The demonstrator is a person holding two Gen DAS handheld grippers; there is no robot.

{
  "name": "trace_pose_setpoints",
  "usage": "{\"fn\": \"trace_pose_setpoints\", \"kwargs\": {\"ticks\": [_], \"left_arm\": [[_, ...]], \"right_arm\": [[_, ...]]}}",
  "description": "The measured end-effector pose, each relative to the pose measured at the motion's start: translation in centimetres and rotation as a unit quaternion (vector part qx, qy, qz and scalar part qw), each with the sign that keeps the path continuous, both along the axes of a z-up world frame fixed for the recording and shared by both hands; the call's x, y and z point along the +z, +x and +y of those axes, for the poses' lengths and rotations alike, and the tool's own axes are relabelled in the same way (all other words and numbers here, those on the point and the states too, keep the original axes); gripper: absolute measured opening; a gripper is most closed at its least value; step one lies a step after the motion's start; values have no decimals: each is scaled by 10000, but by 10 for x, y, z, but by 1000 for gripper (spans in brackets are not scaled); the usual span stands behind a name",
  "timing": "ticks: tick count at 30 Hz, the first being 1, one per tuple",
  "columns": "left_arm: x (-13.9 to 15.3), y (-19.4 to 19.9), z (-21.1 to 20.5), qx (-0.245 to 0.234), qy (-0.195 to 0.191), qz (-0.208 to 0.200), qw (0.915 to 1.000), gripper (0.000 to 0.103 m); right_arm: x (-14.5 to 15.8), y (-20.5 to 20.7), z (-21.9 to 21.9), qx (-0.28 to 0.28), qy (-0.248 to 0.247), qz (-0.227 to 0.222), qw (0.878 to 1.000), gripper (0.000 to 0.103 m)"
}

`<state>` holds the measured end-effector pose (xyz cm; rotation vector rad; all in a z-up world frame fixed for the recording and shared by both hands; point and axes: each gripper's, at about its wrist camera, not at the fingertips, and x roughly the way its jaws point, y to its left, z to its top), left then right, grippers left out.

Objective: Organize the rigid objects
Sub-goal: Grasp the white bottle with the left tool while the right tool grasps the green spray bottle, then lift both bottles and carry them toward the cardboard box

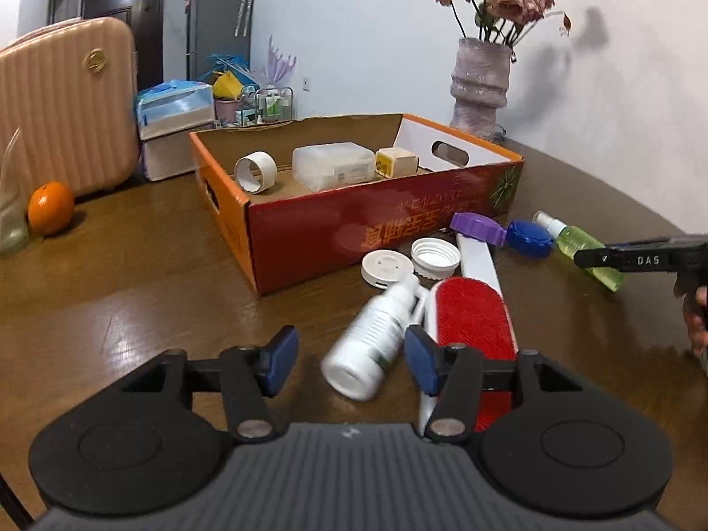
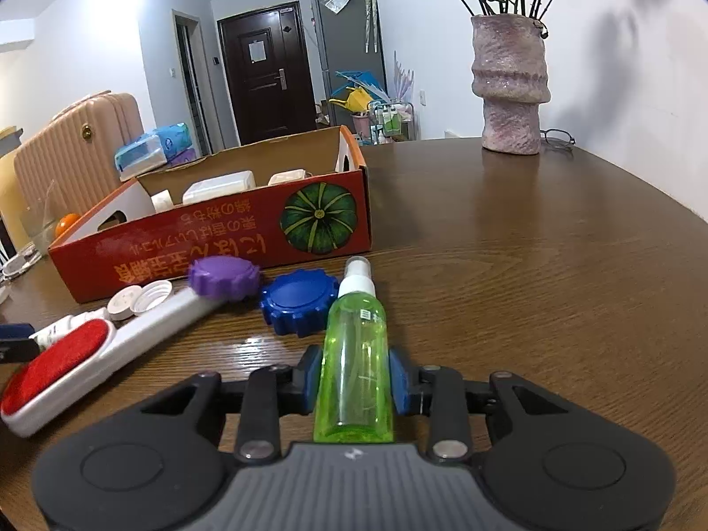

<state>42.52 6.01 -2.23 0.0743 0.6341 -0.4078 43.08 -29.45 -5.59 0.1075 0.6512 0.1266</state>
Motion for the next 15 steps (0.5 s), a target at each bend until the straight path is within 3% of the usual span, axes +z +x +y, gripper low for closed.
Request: {"fn": "trace_pose_setpoints", "kwargs": {"ticks": [4,7,8,9,10,15], "left_arm": [[-7,16,-12,-407,57,222,9989,57],[-14,18,-15,-541,-25,354,9979,51],[-15,17,-14,-560,-65,349,9978,37],[-14,16,-13,-582,-113,368,9976,32],[-14,15,-11,-553,-173,370,9976,28],[-12,-7,-3,-163,-216,208,9994,28]], "right_arm": [[-1,7,3,82,-143,23,9999,32],[0,12,3,115,-185,55,9997,32],[0,13,2,122,-189,58,9997,32],[0,15,2,131,-191,61,9997,32],[0,17,2,133,-187,64,9997,31],[-1,13,4,125,-121,-2,9998,31]]}}
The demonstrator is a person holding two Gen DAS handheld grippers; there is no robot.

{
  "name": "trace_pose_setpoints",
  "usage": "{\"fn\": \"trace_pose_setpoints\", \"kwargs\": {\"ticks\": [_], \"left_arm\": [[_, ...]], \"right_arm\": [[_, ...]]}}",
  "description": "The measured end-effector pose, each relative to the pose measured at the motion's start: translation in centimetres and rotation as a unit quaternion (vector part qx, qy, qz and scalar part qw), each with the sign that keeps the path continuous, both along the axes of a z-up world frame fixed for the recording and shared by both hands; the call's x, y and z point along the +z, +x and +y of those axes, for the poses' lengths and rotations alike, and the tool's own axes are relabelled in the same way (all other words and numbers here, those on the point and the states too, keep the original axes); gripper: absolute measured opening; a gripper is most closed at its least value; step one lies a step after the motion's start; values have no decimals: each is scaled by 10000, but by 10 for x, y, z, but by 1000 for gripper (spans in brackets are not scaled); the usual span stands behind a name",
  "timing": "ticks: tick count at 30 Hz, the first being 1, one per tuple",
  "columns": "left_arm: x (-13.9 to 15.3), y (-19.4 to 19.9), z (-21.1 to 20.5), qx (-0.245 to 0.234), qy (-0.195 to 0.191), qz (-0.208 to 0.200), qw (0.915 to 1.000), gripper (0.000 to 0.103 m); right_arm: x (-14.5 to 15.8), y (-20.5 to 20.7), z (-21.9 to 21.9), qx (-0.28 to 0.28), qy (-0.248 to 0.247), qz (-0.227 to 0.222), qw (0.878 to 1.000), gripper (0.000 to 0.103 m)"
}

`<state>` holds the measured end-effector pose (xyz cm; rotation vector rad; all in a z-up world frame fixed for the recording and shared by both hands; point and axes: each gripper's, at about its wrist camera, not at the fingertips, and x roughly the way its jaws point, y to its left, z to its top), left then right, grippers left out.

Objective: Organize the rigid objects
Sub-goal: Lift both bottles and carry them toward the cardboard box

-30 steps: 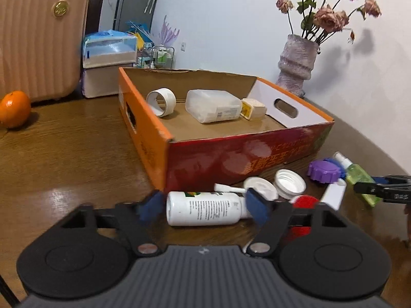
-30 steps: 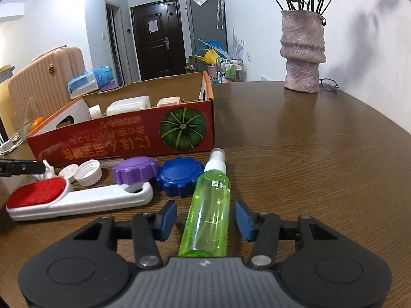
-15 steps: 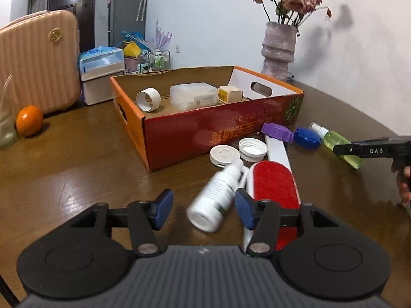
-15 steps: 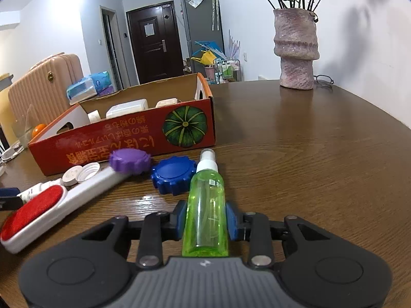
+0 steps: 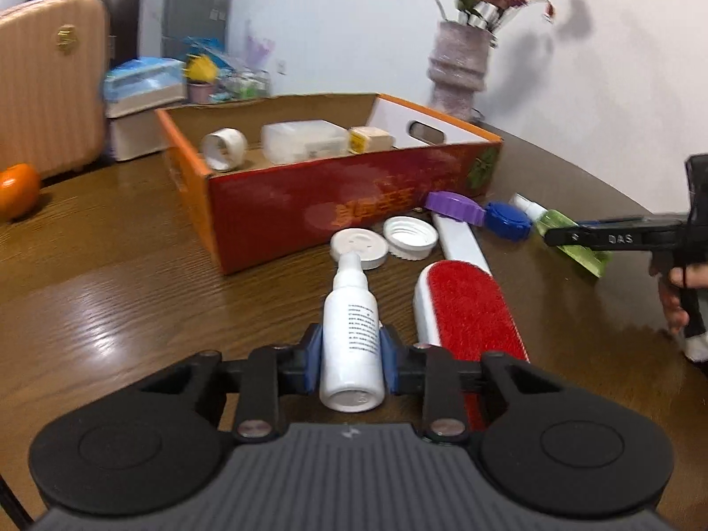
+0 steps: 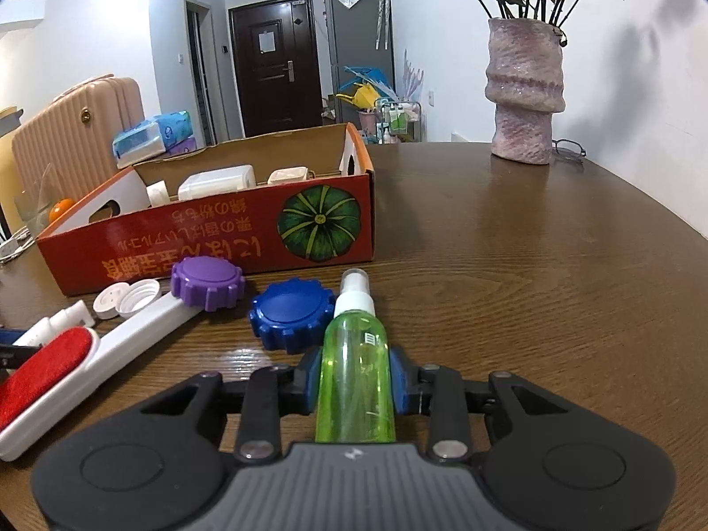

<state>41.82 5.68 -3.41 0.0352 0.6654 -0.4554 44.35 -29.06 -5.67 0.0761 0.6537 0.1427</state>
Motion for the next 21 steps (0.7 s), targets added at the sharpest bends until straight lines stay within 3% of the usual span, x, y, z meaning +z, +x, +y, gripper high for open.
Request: {"fn": "trace_pose_setpoints", "kwargs": {"ticks": [8,21], "left_arm": [[37,-68,2,958,-70,-844,9918,28],[68,-196,-35,1763,-142,-1667,9700,28]], "right_arm": [[12,-47,10,32,260,-299,9992,30],[67,-179,44,658,489,-1284,9883,30]]}}
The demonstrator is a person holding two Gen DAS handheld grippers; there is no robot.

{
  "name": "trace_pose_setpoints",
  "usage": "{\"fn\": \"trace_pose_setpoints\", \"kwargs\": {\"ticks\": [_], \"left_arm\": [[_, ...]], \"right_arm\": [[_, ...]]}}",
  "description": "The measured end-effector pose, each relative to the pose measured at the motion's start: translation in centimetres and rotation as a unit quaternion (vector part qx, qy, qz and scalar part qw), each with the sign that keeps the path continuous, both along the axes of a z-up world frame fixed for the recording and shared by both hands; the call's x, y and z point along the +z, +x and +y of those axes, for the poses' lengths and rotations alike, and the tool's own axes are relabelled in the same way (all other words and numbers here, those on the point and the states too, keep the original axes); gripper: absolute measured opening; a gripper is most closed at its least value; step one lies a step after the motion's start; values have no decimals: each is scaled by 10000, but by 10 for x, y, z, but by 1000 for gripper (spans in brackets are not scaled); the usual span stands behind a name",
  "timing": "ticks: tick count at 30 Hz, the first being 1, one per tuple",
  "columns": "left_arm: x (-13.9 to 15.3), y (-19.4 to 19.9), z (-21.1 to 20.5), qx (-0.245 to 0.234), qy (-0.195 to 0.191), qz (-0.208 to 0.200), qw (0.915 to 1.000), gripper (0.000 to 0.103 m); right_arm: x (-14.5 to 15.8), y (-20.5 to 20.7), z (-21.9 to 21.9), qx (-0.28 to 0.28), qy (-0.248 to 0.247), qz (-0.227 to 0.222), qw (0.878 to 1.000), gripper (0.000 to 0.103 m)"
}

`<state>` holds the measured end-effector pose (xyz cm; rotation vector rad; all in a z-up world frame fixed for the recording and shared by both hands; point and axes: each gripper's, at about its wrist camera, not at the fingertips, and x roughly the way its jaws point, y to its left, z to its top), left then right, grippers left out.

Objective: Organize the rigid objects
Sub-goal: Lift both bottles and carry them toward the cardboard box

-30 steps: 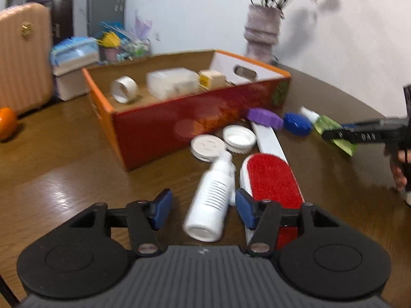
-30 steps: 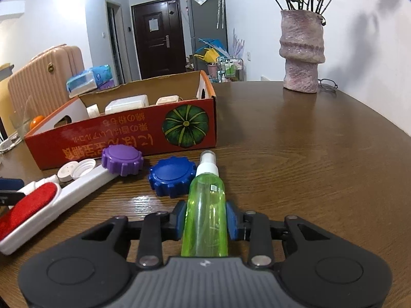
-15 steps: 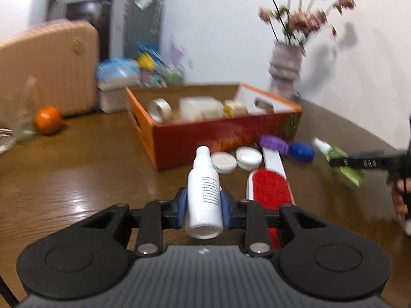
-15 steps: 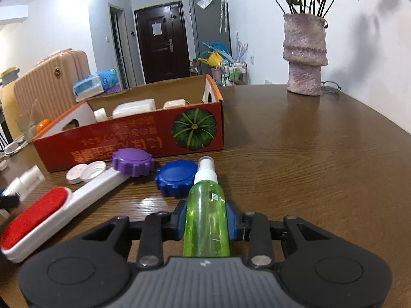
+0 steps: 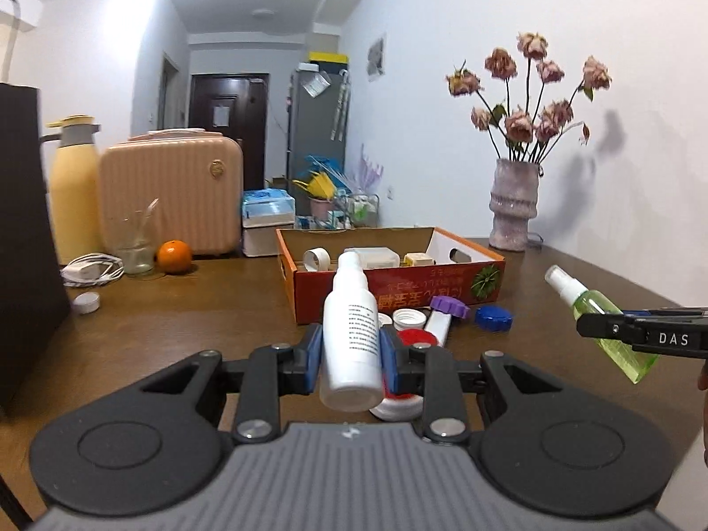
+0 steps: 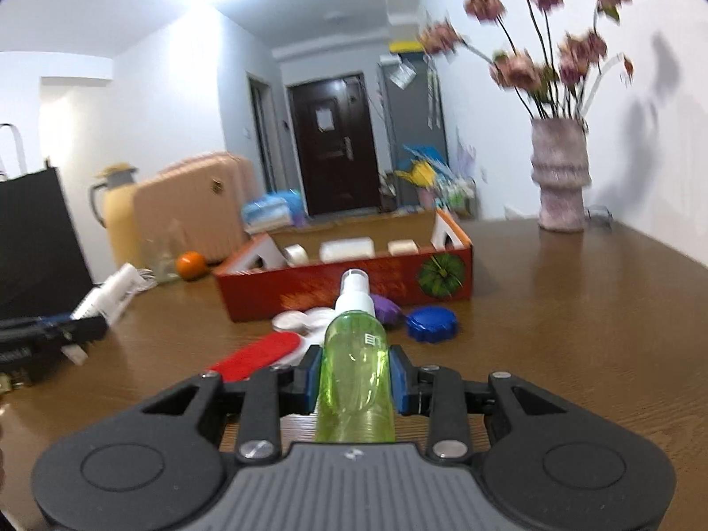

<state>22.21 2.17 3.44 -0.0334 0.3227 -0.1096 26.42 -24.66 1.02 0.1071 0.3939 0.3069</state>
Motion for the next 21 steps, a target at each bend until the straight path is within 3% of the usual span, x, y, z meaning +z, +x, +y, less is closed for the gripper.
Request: {"fn": "trace_pose_setpoints", "kwargs": {"ticks": [11,21], "left_arm": [[7,-62,-19,403,-88,-212,9989,28],[-1,-33,-34,196,-127,-16,9997,28]], "right_arm": [[13,-58,-16,152,79,-259,9995,30],[6,-57,-34,-141,205,-213,9995,30]]}}
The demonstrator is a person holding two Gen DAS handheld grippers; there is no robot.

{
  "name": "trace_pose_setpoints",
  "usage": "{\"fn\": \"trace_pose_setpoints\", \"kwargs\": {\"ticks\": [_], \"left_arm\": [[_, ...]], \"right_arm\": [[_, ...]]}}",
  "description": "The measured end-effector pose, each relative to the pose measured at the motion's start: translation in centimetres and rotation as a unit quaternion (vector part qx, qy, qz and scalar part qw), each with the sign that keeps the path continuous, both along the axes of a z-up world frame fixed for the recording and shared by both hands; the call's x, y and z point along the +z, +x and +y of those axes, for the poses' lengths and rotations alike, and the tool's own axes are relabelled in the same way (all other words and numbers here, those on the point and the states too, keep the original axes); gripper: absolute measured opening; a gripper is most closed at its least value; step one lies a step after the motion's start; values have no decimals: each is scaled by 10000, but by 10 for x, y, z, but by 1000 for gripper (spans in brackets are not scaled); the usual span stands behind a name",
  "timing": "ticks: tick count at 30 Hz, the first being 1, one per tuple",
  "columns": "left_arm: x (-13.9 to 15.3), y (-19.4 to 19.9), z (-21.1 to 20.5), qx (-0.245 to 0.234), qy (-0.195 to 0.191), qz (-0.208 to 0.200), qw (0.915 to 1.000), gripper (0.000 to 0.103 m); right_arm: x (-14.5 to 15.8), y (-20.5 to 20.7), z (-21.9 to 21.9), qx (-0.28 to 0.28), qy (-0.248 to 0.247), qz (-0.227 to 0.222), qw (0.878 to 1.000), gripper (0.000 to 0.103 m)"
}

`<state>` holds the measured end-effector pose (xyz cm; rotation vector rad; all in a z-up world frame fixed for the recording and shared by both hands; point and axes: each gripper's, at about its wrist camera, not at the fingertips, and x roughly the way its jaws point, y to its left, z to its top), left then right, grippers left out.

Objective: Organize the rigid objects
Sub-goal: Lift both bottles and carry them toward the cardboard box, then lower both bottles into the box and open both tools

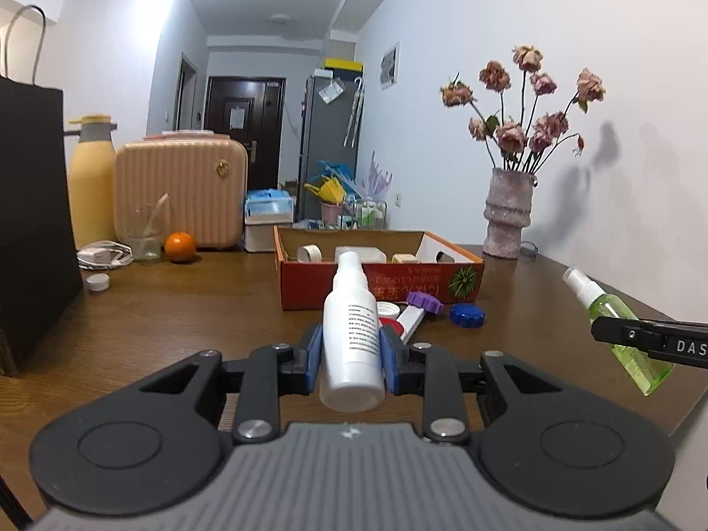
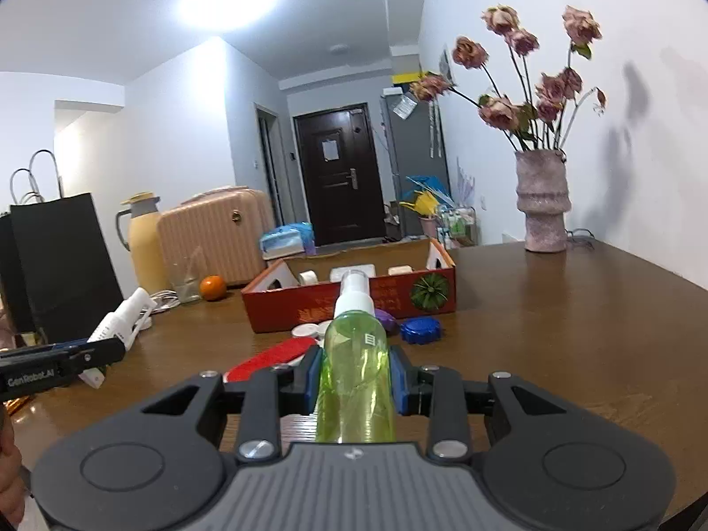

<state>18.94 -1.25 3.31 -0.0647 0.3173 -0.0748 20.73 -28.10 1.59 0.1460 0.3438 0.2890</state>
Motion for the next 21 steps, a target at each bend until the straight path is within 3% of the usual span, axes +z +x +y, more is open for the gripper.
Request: {"fn": "trace_pose_setpoints", "kwargs": {"ticks": [6,11,16,21], "left_arm": [[4,62,10,31,-4,93,10000,28],[17,152,19,-106,96,202,9997,28],[17,259,28,-48,134,636,9979,28],[1,343,31,185,510,906,9944,28]], "right_arm": [[5,51,-7,-30,-32,44,10000,30],[19,126,-9,-30,-102,56,9999,30],[25,232,-1,-69,-291,272,9992,30],[9,337,22,-57,-740,655,9951,30]]}}
